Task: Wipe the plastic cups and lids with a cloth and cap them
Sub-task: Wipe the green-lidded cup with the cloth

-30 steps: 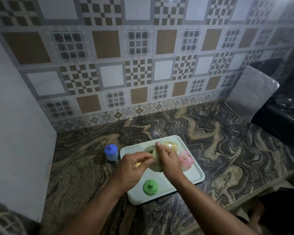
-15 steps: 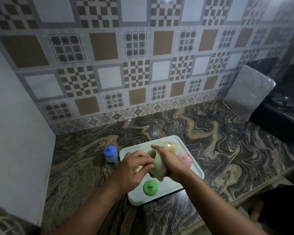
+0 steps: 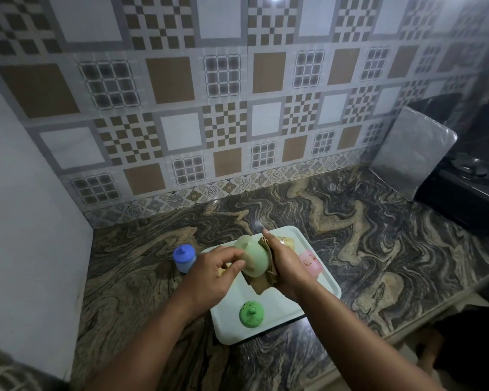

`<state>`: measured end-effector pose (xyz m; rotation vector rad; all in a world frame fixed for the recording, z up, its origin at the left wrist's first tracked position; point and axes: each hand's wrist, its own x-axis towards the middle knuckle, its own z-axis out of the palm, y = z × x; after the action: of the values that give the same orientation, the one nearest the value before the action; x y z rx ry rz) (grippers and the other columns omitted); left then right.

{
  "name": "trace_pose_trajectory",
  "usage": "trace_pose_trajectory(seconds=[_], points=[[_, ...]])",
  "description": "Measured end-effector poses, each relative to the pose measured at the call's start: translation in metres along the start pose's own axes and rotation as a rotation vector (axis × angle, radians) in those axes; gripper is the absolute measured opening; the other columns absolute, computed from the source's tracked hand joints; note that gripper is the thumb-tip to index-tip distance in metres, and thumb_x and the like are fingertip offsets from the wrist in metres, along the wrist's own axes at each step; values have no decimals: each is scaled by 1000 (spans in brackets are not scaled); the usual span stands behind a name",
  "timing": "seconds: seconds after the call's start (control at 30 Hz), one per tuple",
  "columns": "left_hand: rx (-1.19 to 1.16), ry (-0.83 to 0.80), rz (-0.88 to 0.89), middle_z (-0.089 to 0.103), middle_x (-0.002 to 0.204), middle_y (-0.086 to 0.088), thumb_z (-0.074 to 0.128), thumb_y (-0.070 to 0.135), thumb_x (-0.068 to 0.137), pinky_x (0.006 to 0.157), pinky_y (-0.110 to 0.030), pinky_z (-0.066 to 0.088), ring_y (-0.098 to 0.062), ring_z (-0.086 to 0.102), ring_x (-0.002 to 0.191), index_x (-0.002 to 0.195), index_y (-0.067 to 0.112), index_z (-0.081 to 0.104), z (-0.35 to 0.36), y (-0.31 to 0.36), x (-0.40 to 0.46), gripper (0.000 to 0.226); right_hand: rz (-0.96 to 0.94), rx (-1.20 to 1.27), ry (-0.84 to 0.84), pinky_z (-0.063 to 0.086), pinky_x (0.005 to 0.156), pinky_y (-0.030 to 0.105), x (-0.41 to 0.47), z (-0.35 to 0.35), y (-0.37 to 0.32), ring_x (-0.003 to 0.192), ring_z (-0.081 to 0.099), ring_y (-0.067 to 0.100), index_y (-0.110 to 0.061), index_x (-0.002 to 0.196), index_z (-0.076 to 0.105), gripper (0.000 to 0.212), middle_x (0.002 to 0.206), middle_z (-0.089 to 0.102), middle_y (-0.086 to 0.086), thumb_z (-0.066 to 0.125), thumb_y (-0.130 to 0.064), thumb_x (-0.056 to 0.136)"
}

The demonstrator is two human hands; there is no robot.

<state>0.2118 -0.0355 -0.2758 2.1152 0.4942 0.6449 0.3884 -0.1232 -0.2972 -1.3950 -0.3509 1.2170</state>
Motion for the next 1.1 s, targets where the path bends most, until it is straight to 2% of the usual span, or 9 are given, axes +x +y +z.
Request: trace_pose_trajectory(seconds=[0.23,0.33,0.47,0.57,0.7,0.83,0.9,1.0,1.1], points=[[28,-24,-122,73,99,18,64,20,97,85,-35,55,-7,69,97,101,35,70,-5,-5,-3,16,-206,389,259,51,68,35,-8,9,-13,67,74,23,-13,71,80,67,69,78,5,46,-60,105],[37,-16,-135,74,100,19,62,21,98,86,-38,56,-2,68,97,107,33,71,-1,-5,-3,17,-462,95,274,56,74,37,-18,20,-7,96,78,23,-28,110,83,63,104,83,0,46,-76,94],[-4,-39,-73,75,105,12,55,17,99,86,-44,56,-8,69,101,113,30,71,-1,1,2,25,-827,-395,90,56,81,22,-19,19,23,100,72,4,-23,134,70,40,114,78,-5,46,-41,108],[-56,-53,-64,75,109,11,54,12,101,92,-44,56,-9,69,106,118,28,71,-3,1,0,29,-963,-587,178,55,91,25,-15,13,34,110,71,4,-19,141,66,39,120,74,-10,58,-32,106],[-124,-48,-28,75,112,10,59,17,99,96,-36,55,-8,68,109,118,34,72,-1,4,-4,29,-986,-570,263,55,89,28,-18,13,35,106,71,13,-18,128,75,38,111,75,-4,53,-40,107],[-47,24,-46,75,101,17,66,21,96,89,-35,55,-4,68,102,105,40,74,4,1,-7,23,-429,-244,170,47,59,35,-13,15,17,63,58,20,-2,82,75,59,66,65,5,54,-53,100],[-44,19,-93,74,101,20,65,20,97,87,-40,55,-6,70,99,103,41,70,3,-1,-7,23,-594,-372,194,51,64,36,-16,10,22,69,62,14,-3,98,76,60,77,70,1,50,-57,97],[-63,-15,-85,75,100,16,64,20,97,86,-37,56,-7,70,98,108,28,73,1,1,-6,16,-1065,-673,199,53,91,26,-25,4,38,108,69,13,-14,133,68,40,118,72,-6,45,-32,105],[-6,-118,6,71,99,9,61,30,95,85,-33,54,-13,67,96,108,33,72,2,5,-6,17,-891,-472,175,56,80,30,-22,11,44,99,71,21,-17,120,71,37,110,74,-1,39,-28,105]])
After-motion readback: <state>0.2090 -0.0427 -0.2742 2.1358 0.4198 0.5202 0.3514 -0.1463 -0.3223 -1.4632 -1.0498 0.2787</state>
